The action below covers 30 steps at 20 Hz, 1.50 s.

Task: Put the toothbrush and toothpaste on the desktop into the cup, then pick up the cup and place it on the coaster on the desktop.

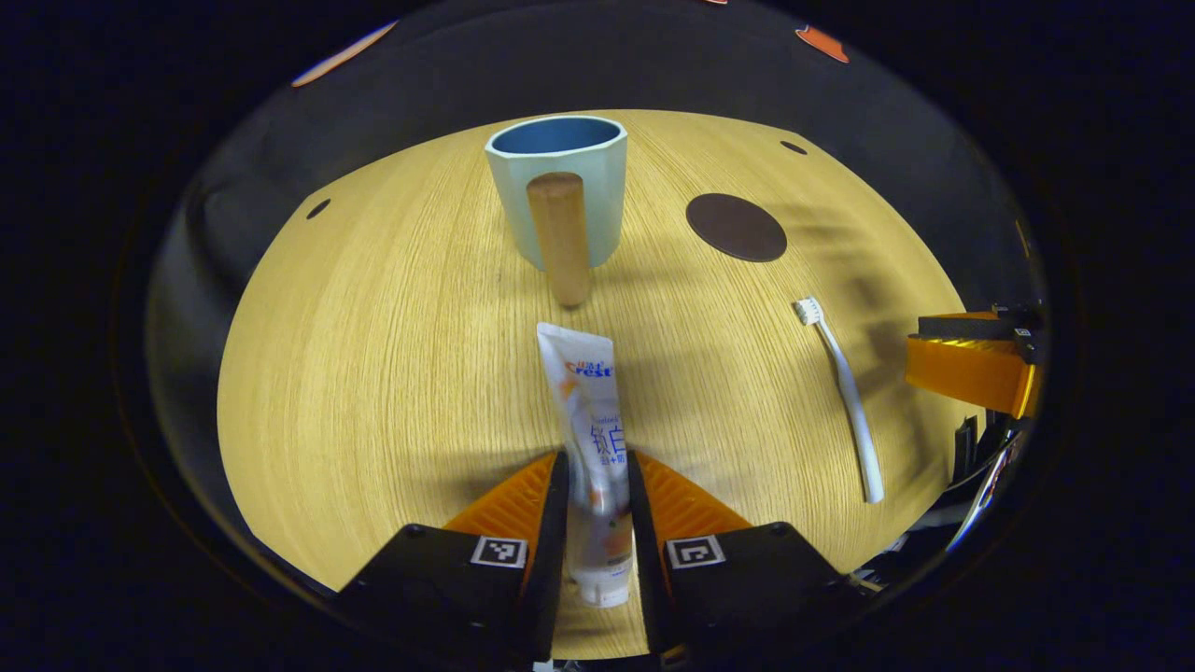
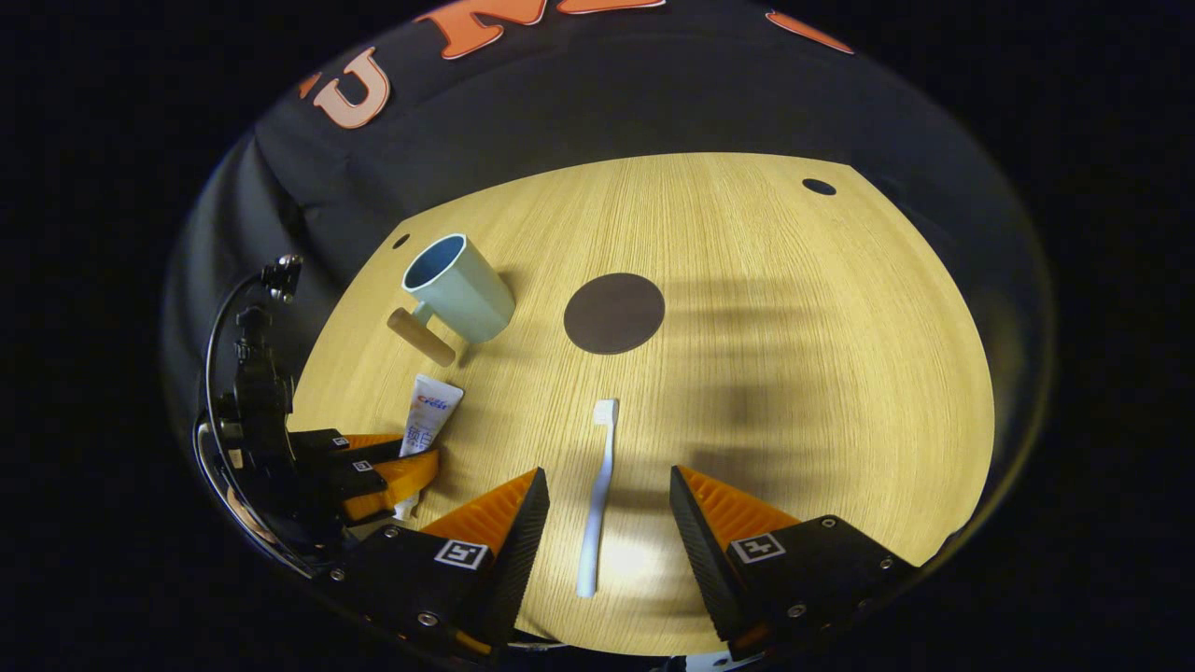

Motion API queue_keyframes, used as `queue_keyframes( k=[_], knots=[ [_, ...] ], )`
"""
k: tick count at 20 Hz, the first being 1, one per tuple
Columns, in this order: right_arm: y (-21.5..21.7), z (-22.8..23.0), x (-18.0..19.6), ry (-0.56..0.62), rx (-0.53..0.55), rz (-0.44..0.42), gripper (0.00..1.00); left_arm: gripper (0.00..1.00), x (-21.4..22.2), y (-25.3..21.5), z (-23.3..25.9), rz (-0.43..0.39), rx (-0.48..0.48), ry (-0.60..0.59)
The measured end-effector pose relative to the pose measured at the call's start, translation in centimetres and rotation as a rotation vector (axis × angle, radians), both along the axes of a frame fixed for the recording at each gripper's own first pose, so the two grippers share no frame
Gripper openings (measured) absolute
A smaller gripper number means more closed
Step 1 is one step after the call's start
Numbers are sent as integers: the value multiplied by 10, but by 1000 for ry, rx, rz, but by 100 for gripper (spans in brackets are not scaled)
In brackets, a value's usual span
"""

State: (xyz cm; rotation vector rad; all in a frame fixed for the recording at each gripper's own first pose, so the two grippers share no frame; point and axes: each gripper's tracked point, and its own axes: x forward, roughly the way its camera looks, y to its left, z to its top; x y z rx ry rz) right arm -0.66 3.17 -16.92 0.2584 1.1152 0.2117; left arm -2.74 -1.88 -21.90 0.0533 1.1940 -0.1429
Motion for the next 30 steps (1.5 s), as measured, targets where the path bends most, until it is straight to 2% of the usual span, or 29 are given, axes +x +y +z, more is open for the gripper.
queue_keyframes(
  k=[1,3,5,6,7,11,12,13,14,15,17,18,19,21,23,26,28,30],
  knots=[
    [2,-4,-1,9,-5,4,80,32,1,2,1,4,8,-5],
    [9,-10,-3,33,-18,21,80,26,0,2,2,-5,-9,-5],
    [11,-15,-4,50,-39,36,80,26,-1,2,2,-7,-24,-6],
    [12,-17,-5,60,-50,43,70,26,0,2,4,-6,-26,-10],
    [13,-20,-7,67,-59,50,77,28,0,3,6,-3,-29,-16],
    [23,-28,-12,108,-71,91,71,26,10,5,17,-8,-45,-69],
    [22,-32,-12,111,-93,98,62,26,12,8,21,-5,-41,-85],
    [21,-37,-11,110,-113,105,71,19,16,9,25,0,-47,-97],
    [22,-40,-11,117,-124,105,69,19,14,7,25,-4,-61,-99],
    [23,-41,-12,119,-131,108,75,19,15,7,26,1,-66,-104],
    [25,-45,-12,127,-140,110,57,19,17,10,28,6,-60,-120],
    [26,-46,-12,136,-142,113,57,19,18,11,30,8,-59,-126],
    [26,-49,-14,147,-157,121,62,19,19,12,32,12,-61,-132],
    [22,-52,-13,145,-200,129,48,19,20,17,35,13,-57,-147],
    [18,-54,-13,140,-242,141,46,19,21,17,38,13,-58,-161],
    [21,-51,-12,71,-280,222,20,19,22,18,44,10,-60,-191],
    [26,-53,-11,29,-296,248,11,19,23,18,45,18,-59,-207],
    [23,-51,-12,4,-310,257,7,19,23,16,44,24,-64,-206]
  ],
)
